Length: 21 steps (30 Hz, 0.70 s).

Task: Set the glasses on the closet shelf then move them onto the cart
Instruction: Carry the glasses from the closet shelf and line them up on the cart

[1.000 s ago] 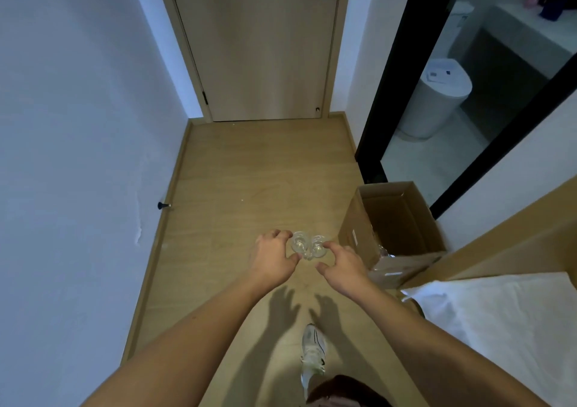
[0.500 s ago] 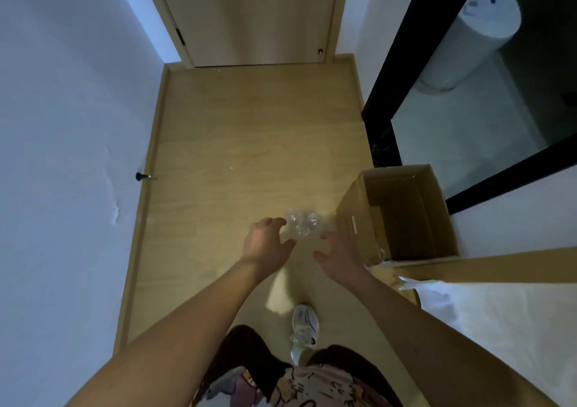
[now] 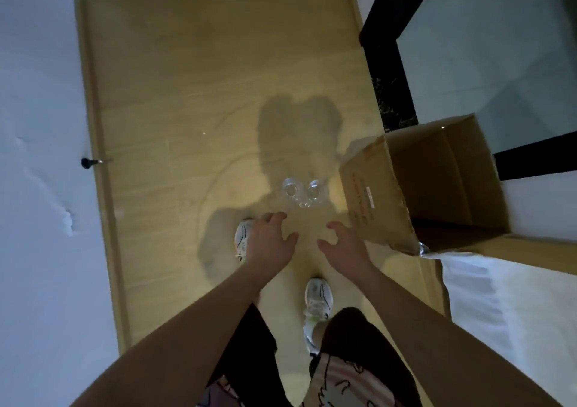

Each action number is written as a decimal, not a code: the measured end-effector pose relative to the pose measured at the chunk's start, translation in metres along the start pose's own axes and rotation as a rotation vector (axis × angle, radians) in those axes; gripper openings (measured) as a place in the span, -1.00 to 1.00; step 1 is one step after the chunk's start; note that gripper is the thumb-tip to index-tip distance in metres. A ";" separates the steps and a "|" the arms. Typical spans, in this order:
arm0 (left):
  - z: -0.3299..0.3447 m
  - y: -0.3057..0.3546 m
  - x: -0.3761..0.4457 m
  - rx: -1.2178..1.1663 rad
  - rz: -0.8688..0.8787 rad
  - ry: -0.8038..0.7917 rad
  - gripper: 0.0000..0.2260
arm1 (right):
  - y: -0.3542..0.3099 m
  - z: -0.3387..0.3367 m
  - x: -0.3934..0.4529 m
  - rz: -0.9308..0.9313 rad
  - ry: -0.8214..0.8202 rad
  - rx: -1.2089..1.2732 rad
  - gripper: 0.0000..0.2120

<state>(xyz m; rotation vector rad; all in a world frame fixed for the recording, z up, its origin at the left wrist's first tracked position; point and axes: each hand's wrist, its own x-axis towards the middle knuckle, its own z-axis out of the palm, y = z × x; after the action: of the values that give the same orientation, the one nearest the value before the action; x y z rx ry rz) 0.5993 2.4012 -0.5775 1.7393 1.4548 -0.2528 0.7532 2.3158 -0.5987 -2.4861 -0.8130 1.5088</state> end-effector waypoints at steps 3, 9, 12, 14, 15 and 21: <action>0.016 -0.019 0.049 0.019 -0.019 -0.041 -0.55 | 0.008 0.024 0.043 0.050 -0.005 0.033 -0.48; 0.084 -0.057 0.142 0.034 -0.061 -0.088 -0.56 | 0.039 0.068 0.144 0.092 0.002 0.086 -0.49; 0.128 -0.078 0.179 0.039 -0.078 -0.105 -0.56 | 0.060 0.092 0.195 0.109 0.008 0.117 -0.50; 0.157 -0.092 0.206 0.025 -0.077 -0.118 -0.56 | 0.075 0.110 0.230 0.115 0.025 0.137 -0.51; 0.170 -0.099 0.219 0.023 -0.073 -0.122 -0.56 | 0.082 0.118 0.245 0.117 0.034 0.152 -0.52; 0.241 -0.134 0.291 -0.045 -0.150 -0.095 -0.55 | 0.115 0.168 0.337 0.178 0.034 0.382 -0.56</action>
<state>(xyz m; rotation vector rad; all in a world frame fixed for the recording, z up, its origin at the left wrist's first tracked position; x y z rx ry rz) 0.6532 2.4405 -0.9729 1.5636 1.5116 -0.3742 0.7739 2.3593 -0.9893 -2.3338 -0.2672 1.5016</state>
